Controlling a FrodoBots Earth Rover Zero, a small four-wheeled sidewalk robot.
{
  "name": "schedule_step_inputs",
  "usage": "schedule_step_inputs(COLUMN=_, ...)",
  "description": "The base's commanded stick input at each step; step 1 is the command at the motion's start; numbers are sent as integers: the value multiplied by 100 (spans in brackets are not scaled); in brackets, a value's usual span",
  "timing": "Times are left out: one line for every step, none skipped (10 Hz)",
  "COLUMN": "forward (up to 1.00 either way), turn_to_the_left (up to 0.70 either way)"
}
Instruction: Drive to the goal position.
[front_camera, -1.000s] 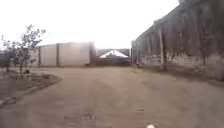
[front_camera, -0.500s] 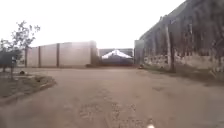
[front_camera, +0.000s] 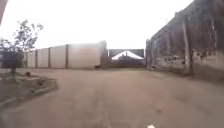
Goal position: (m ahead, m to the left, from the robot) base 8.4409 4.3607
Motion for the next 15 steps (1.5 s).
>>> schedule_step_inputs(forward=100, turn_to_the_left=0)
schedule_step_inputs(forward=100, turn_to_the_left=0)
schedule_step_inputs(forward=100, turn_to_the_left=0)
schedule_step_inputs(forward=100, turn_to_the_left=0)
schedule_step_inputs(forward=100, turn_to_the_left=0)
schedule_step_inputs(forward=100, turn_to_the_left=0)
schedule_step_inputs(forward=100, turn_to_the_left=0)
schedule_step_inputs(forward=100, turn_to_the_left=4)
schedule_step_inputs(forward=100, turn_to_the_left=23)
schedule_step_inputs(forward=100, turn_to_the_left=10)
schedule_step_inputs(forward=100, turn_to_the_left=0)
schedule_step_inputs(forward=100, turn_to_the_left=0)
schedule_step_inputs(forward=100, turn_to_the_left=0)
schedule_step_inputs(forward=100, turn_to_the_left=0)
schedule_step_inputs(forward=100, turn_to_the_left=0)
